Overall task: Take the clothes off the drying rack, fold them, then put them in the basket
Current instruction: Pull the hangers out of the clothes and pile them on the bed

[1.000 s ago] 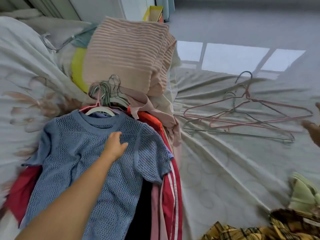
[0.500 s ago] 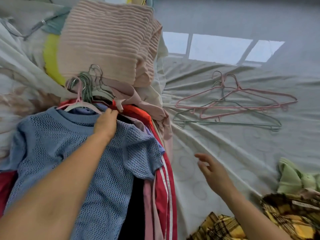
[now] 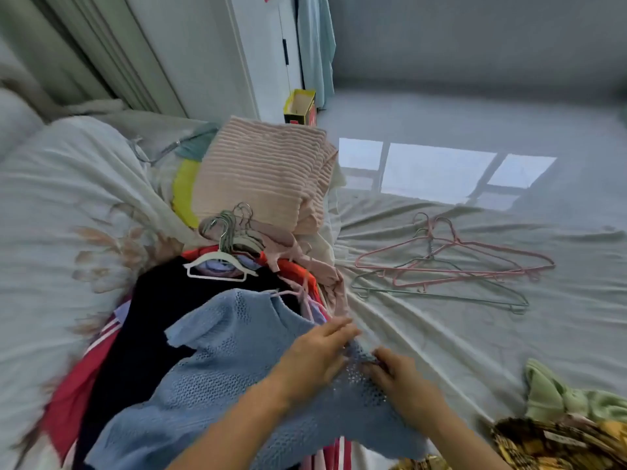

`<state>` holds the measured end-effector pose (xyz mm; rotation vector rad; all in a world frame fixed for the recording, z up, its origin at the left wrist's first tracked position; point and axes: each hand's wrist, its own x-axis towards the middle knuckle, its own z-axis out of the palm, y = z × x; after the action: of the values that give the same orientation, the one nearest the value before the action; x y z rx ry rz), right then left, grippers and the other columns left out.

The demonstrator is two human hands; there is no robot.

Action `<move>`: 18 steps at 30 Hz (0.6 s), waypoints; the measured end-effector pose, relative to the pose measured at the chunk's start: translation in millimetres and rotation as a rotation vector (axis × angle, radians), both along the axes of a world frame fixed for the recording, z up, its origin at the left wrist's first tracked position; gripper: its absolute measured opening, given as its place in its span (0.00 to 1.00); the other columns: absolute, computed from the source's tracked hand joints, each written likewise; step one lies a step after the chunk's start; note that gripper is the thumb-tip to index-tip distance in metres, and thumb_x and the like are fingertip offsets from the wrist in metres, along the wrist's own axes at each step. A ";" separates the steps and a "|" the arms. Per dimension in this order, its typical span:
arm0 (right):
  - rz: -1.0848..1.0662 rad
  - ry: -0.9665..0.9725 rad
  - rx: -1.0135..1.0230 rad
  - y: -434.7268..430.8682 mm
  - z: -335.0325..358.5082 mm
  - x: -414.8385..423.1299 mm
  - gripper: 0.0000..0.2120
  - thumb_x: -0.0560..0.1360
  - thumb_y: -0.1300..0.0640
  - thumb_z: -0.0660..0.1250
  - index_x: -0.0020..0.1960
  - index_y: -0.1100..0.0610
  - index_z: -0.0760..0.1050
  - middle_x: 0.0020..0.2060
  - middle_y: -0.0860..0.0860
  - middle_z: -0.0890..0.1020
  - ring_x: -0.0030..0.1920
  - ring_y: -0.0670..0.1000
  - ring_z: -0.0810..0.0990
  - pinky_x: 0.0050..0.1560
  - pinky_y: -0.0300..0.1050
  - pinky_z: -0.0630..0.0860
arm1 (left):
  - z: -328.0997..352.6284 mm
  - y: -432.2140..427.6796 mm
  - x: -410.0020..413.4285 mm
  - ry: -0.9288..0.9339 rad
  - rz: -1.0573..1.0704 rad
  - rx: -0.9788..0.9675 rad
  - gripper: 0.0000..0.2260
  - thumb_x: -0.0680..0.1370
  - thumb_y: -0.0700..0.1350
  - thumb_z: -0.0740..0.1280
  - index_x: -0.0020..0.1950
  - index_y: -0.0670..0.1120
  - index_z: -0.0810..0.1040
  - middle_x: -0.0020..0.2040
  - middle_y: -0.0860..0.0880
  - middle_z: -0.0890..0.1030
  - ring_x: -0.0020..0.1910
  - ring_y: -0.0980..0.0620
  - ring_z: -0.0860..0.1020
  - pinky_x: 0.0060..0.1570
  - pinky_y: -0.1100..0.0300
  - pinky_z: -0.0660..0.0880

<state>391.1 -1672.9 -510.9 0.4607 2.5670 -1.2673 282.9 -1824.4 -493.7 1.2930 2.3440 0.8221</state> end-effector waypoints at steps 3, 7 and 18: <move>-0.049 0.010 0.007 35.5 30.3 45.2 0.13 0.76 0.56 0.67 0.35 0.44 0.73 0.31 0.35 0.78 0.35 0.38 0.76 0.39 0.36 0.69 | 25.4 -26.8 -4.0 -0.092 0.204 0.001 0.23 0.76 0.49 0.64 0.71 0.53 0.64 0.71 0.59 0.61 0.70 0.60 0.62 0.70 0.63 0.61; -0.060 0.039 -0.054 69.1 95.6 97.2 0.09 0.73 0.57 0.71 0.42 0.42 0.76 0.26 0.40 0.75 0.30 0.39 0.73 0.34 0.34 0.66 | 55.7 -45.8 -9.2 -0.105 0.541 -0.039 0.26 0.74 0.55 0.65 0.68 0.43 0.69 0.67 0.47 0.71 0.67 0.48 0.69 0.65 0.58 0.65; -0.211 0.246 -0.111 147.8 198.1 208.8 0.30 0.53 0.23 0.68 0.41 0.47 0.80 0.34 0.48 0.81 0.34 0.39 0.75 0.37 0.35 0.69 | 149.6 27.2 62.8 -0.184 0.252 0.118 0.29 0.64 0.67 0.63 0.43 0.41 0.77 0.34 0.46 0.76 0.35 0.56 0.72 0.39 0.53 0.70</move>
<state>599.9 -1525.1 -312.9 0.6005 2.6835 -1.6219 345.7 -1797.3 -344.2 0.9296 2.3679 1.1205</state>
